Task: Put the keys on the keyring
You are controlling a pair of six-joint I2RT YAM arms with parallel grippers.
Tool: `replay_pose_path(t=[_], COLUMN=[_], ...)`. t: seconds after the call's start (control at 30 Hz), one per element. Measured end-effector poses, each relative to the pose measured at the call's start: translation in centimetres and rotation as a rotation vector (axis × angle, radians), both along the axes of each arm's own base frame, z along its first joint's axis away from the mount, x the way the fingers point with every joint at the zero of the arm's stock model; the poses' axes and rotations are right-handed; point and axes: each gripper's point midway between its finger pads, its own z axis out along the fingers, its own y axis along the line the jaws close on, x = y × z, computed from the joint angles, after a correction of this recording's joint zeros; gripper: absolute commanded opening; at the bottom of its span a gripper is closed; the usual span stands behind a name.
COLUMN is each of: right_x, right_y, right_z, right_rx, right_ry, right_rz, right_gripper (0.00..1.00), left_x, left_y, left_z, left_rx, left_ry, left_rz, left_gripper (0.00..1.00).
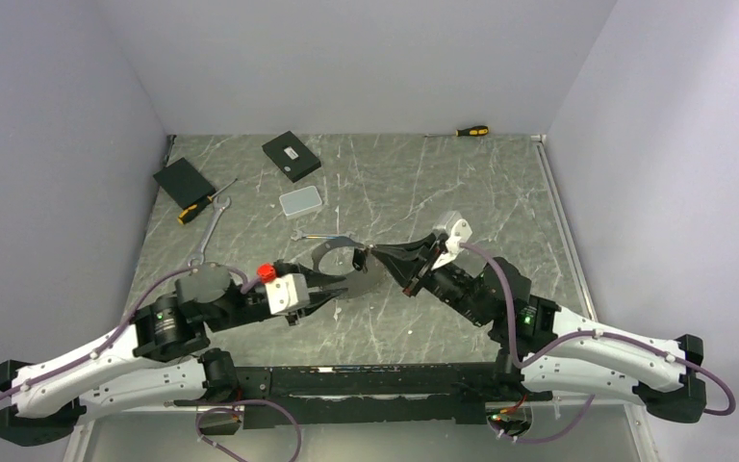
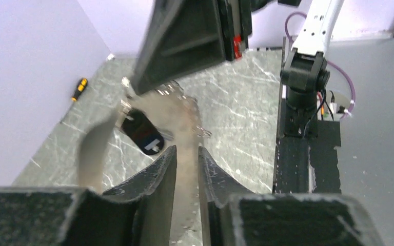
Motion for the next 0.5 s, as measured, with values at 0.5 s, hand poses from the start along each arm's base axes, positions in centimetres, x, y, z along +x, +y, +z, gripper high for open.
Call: replay_pose_path(t=[0.5], right_x=[-3.3], right_y=[0.5], right_z=[-1.8], right_rx=[-0.094], right_ry=[-0.047], right_rz=[0.188], right_gripper=[0.0], left_x=[0.4], left_y=[-0.6], left_z=[1.9], left_rx=[-0.017], left_ry=[-0.051], left_rz=[-0.002], left_gripper=[0.34])
